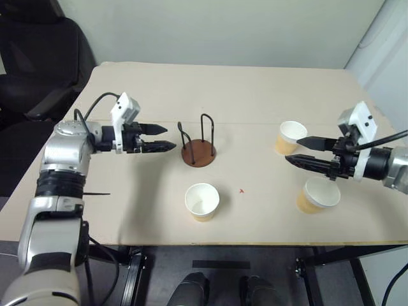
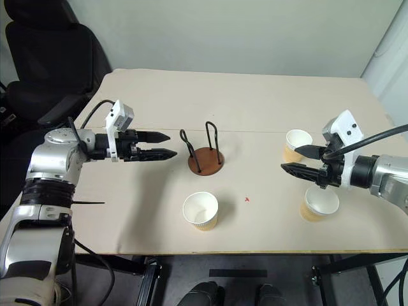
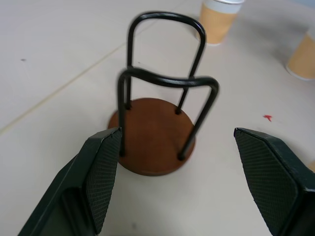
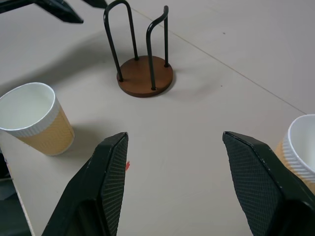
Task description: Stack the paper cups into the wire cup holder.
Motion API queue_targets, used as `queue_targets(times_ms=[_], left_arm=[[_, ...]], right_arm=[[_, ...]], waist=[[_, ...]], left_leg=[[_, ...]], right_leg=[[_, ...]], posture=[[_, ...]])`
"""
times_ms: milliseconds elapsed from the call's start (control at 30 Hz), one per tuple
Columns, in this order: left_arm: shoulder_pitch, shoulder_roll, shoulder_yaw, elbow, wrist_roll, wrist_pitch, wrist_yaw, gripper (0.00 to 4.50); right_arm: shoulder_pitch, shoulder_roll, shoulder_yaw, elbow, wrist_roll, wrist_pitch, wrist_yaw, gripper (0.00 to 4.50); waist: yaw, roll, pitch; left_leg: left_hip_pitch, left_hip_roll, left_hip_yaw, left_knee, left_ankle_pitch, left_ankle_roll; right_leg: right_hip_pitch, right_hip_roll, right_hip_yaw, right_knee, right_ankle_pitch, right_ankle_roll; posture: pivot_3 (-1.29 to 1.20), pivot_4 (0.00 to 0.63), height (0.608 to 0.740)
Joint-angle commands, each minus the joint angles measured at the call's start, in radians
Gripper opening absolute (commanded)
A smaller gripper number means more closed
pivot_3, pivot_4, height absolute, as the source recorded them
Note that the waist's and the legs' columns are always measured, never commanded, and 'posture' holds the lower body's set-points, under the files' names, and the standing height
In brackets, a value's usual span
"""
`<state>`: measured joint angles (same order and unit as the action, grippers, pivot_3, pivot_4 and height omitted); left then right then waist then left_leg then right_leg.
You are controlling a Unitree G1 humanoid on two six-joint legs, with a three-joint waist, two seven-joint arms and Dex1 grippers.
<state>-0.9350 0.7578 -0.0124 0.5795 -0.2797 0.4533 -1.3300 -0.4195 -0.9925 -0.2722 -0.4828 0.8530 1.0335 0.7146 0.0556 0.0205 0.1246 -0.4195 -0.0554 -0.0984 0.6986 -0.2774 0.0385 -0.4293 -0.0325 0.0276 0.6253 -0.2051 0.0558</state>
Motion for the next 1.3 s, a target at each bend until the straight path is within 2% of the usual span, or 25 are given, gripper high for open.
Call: queue_targets(times_ms=[33, 300, 600, 900, 1300], left_arm=[[-0.042, -0.004, 0.008, 0.022, 0.006, -0.025, -0.001, 3.9], [-0.029, -0.04, 0.011, 0.0, -0.006, -0.012, 0.0, 3.9], [-0.015, -0.033, -0.04, -0.038, 0.002, 0.01, -0.084, 3.9], [-0.007, -0.093, -0.016, 0.02, 0.032, -0.075, 0.039, 3.9], [0.035, -0.188, -0.019, 0.014, 0.023, -0.114, 0.105, 3.9]], right_arm=[[-0.006, -0.002, -0.059, -0.035, 0.022, -0.003, -0.022, 3.08], [0.015, -0.016, -0.083, -0.045, 0.032, 0.0, -0.035, 3.08], [0.027, -0.022, -0.105, -0.062, 0.059, 0.016, -0.044, 3.08], [0.054, -0.054, -0.103, -0.034, 0.008, -0.013, -0.027, 3.08], [0.047, -0.063, -0.063, 0.016, -0.053, -0.061, 0.009, 3.08]], waist=[[-0.001, 0.0, 0.0], [-0.001, 0.0, 0.0], [0.0, 0.0, 0.0], [0.0, 0.0, 0.0], [0.003, 0.0, 0.0]], left_leg=[[0.0, 0.0, 0.0, 0.0, 0.0, 0.0], [0.0, 0.0, 0.0, 0.0, 0.0, 0.0], [0.0, 0.0, 0.0, 0.0, 0.0, 0.0], [0.0, 0.0, 0.0, 0.0, 0.0, 0.0], [0.0, 0.0, 0.001, 0.0, 0.0, 0.0]], right_leg=[[0.0, 0.0, 0.0, 0.0, 0.0, 0.0], [0.0, 0.0, 0.0, 0.0, 0.0, 0.0], [0.0, 0.0, 0.0, 0.0, 0.0, 0.0], [0.0, -0.001, 0.0, 0.0, 0.0, 0.0], [0.0, -0.001, 0.0, 0.0, 0.0, 0.001]], posture=[[0.0, 0.15, 0.74], [0.0, 0.15, 0.74], [0.0, 0.15, 0.74], [0.0, 0.15, 0.74], [0.0, 0.15, 0.74]])
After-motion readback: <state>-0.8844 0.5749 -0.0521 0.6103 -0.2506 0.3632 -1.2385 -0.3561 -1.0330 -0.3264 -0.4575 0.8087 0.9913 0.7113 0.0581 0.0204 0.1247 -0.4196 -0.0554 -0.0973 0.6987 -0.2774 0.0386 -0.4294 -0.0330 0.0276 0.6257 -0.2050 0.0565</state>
